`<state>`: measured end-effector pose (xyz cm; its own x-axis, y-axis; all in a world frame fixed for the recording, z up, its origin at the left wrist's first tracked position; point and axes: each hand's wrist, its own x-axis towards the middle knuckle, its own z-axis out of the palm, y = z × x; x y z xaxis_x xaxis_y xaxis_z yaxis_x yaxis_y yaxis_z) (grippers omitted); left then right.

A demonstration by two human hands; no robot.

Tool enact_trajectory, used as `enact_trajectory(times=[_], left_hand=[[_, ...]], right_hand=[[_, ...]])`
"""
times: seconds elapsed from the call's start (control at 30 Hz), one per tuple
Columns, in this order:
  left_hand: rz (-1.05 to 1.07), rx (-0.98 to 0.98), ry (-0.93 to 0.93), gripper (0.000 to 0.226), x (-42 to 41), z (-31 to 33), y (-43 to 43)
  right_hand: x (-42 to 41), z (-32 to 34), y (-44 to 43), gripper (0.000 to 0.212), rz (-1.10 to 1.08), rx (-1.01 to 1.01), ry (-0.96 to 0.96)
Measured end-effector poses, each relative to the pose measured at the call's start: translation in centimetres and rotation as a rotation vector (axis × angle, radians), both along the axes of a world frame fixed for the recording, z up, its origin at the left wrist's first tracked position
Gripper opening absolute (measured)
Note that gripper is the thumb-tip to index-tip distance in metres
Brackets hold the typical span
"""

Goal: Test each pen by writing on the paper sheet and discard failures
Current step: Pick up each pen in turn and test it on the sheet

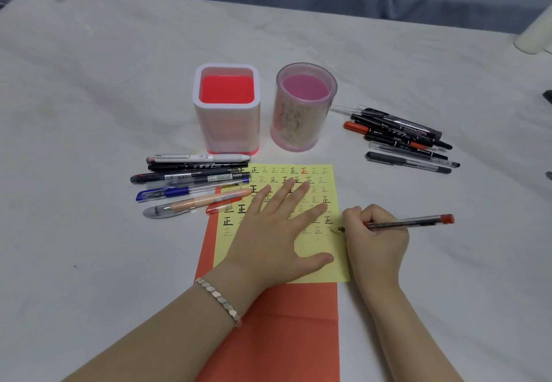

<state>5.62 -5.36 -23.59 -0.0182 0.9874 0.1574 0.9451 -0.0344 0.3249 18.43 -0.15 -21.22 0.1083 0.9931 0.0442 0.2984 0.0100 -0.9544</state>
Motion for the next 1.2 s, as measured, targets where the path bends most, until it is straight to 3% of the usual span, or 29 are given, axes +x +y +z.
enact_trajectory(times=[0.9, 1.2], left_hand=[[-0.004, 0.019, 0.023, 0.071, -0.03, -0.10, 0.05], [-0.017, 0.019, 0.034, 0.071, -0.13, -0.12, -0.02]], right_hand=[[-0.09, -0.14, -0.03, 0.039, 0.047, -0.005, -0.024], [0.10, 0.17, -0.07, 0.042, -0.038, -0.014, 0.001]])
